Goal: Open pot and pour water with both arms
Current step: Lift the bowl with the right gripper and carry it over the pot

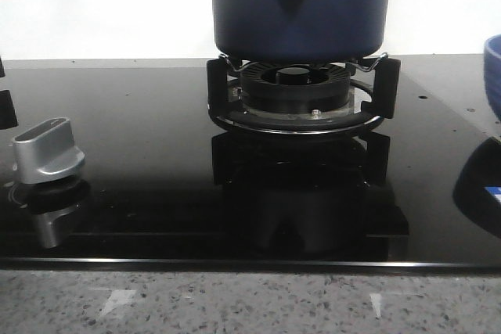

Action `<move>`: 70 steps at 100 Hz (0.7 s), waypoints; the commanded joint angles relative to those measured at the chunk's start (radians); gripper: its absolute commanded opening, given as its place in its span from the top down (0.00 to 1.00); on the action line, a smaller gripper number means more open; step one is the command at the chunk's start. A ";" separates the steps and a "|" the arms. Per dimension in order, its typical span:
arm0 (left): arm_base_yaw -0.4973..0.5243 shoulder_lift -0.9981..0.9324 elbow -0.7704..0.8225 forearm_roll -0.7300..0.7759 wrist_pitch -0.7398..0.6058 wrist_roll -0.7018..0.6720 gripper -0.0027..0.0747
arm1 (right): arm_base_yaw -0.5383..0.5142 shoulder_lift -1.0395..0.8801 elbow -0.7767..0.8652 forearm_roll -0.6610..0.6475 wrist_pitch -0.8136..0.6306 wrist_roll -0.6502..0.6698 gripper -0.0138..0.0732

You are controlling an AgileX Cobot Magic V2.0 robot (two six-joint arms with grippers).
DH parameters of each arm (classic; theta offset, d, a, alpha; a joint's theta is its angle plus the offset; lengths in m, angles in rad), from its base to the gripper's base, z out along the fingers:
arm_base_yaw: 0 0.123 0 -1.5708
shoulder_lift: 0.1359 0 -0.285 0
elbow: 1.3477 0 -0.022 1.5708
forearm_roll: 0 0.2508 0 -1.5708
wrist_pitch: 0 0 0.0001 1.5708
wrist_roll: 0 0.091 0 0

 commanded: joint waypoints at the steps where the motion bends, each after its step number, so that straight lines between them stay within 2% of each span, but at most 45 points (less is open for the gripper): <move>1: 0.004 -0.024 -0.031 -0.103 0.019 0.004 0.57 | -0.005 -0.015 -0.010 -0.014 0.011 -0.014 0.93; 31: 0.004 -0.026 -0.031 -0.103 0.030 0.004 0.57 | -0.005 -0.015 -0.061 -0.013 0.082 -0.057 0.93; 70: 0.004 -0.026 -0.031 -0.103 0.039 0.004 0.57 | -0.005 -0.015 -0.383 0.023 0.238 -0.109 0.93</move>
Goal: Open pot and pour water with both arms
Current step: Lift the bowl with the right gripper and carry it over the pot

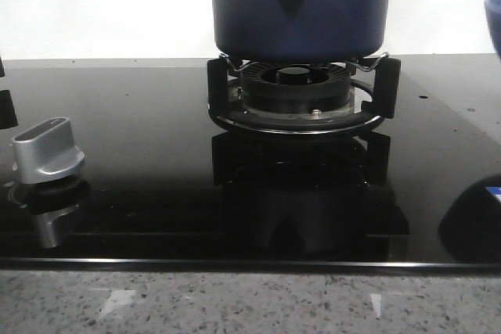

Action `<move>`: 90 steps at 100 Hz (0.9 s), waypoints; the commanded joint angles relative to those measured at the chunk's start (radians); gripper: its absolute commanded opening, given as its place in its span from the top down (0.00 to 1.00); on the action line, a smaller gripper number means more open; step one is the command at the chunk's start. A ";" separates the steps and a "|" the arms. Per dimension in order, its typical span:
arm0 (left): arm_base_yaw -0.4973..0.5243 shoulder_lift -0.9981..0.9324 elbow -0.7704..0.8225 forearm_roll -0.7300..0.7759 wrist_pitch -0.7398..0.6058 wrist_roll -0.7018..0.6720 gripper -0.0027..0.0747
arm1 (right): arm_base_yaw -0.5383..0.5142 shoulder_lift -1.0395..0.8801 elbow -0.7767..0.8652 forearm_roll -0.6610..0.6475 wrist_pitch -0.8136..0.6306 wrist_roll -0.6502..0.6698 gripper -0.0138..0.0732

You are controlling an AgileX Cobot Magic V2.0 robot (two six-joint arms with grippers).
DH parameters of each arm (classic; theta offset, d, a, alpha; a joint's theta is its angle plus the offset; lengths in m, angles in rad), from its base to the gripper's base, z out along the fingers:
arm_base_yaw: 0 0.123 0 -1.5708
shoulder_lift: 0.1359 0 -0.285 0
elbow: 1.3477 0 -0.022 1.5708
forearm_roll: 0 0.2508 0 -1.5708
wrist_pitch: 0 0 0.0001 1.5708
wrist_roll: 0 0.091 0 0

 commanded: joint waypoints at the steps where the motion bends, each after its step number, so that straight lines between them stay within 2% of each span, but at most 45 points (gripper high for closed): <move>1: 0.004 -0.026 -0.031 -0.101 0.031 0.004 0.57 | -0.005 -0.018 -0.113 0.027 -0.012 -0.016 0.93; 31: 0.004 -0.026 -0.031 -0.106 0.031 0.004 0.57 | 0.023 0.040 -0.358 0.170 0.059 -0.068 0.92; 63: 0.004 -0.026 -0.033 -0.115 0.031 0.004 0.57 | 0.164 0.204 -0.583 0.182 0.135 -0.068 0.91; 90: 0.004 -0.049 -0.033 -0.117 0.031 0.004 0.57 | 0.261 0.327 -0.750 0.182 0.137 -0.068 0.91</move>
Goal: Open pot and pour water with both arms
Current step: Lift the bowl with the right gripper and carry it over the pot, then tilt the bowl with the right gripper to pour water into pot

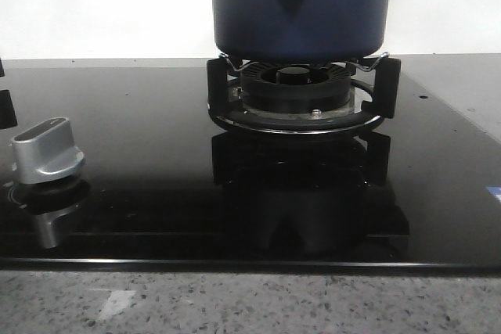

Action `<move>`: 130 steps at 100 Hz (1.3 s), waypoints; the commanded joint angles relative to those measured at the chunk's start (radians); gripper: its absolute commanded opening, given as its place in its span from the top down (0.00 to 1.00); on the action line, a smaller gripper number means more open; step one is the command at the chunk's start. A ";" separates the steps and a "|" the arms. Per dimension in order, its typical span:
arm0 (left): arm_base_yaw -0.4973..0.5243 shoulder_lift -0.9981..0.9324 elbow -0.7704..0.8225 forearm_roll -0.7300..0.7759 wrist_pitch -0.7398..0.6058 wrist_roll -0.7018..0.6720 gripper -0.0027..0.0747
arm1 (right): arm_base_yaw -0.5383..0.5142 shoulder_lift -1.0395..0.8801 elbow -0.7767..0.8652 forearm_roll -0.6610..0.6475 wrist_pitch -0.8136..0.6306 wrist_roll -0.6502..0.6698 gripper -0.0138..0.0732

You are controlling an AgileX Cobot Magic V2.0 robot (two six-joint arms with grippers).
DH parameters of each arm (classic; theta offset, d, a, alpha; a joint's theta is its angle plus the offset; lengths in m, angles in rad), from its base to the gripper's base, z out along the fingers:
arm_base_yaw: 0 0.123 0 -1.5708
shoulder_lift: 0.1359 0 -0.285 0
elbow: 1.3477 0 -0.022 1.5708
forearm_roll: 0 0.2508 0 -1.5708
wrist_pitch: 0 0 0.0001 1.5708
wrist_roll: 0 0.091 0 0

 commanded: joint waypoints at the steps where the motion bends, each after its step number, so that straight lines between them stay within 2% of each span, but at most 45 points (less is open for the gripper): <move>1: 0.004 -0.040 -0.033 -0.099 0.030 0.004 0.57 | 0.027 0.000 -0.073 0.021 -0.050 -0.010 0.91; 31: 0.004 -0.059 -0.033 -0.099 0.015 0.004 0.57 | 0.084 0.086 -0.116 0.007 -0.165 -0.010 0.91; 57: 0.004 -0.059 -0.033 -0.104 0.011 0.004 0.57 | 0.115 0.108 -0.116 -0.062 -0.312 -0.010 0.91; 82: 0.004 -0.059 -0.033 -0.105 0.004 0.004 0.57 | 0.217 0.115 -0.116 -0.270 -0.410 -0.003 0.91; 97: 0.004 -0.059 -0.033 -0.105 0.004 0.004 0.57 | 0.257 0.131 -0.116 -0.383 -0.407 0.018 0.89; 117: 0.004 -0.059 -0.033 -0.107 0.001 0.004 0.57 | 0.290 0.137 -0.116 -0.462 -0.401 0.022 0.89; 130: 0.004 -0.059 -0.033 -0.117 -0.006 0.004 0.57 | 0.332 0.137 -0.116 -0.585 -0.400 0.025 0.89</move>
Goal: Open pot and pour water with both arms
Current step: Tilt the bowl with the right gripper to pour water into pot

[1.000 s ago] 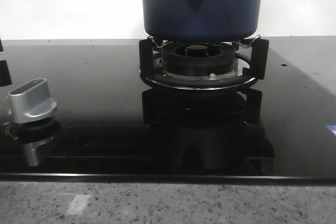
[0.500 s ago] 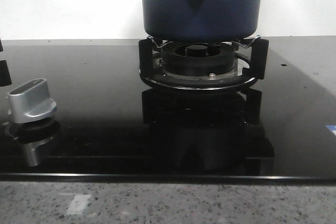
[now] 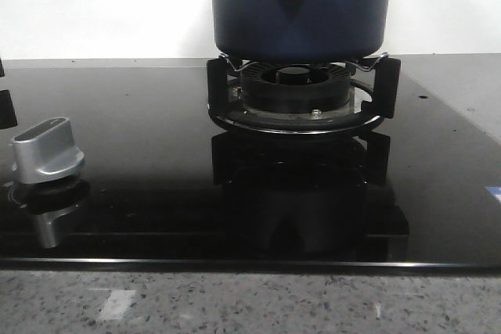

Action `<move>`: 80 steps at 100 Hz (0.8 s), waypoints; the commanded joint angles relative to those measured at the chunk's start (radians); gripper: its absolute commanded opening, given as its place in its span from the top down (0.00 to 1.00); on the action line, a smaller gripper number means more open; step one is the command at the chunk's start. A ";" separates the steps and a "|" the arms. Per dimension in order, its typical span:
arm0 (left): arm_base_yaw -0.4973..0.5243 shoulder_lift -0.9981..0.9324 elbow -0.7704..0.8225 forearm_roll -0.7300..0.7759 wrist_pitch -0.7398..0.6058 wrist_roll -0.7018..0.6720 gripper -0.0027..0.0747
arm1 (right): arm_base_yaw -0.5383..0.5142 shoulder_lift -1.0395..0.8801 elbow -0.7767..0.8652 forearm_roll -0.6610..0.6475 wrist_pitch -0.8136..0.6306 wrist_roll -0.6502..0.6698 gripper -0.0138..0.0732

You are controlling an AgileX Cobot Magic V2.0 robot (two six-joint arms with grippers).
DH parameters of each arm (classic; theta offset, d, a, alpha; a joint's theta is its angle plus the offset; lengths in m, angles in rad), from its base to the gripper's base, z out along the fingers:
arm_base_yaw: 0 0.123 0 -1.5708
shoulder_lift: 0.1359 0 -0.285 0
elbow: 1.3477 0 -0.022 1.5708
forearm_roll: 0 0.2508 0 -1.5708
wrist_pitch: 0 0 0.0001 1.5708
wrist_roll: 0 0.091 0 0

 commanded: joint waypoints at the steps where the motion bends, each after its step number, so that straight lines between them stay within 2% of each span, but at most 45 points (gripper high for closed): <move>1: 0.004 -0.024 -0.033 -0.104 0.014 0.004 0.57 | 0.024 -0.047 -0.037 -0.110 -0.076 0.015 0.89; 35: 0.004 -0.024 -0.033 -0.126 0.009 0.004 0.57 | 0.105 -0.047 -0.035 -0.404 -0.042 0.146 0.89; 80: 0.004 -0.024 -0.033 -0.128 0.009 0.004 0.57 | 0.114 -0.047 -0.035 -0.491 -0.030 0.166 0.89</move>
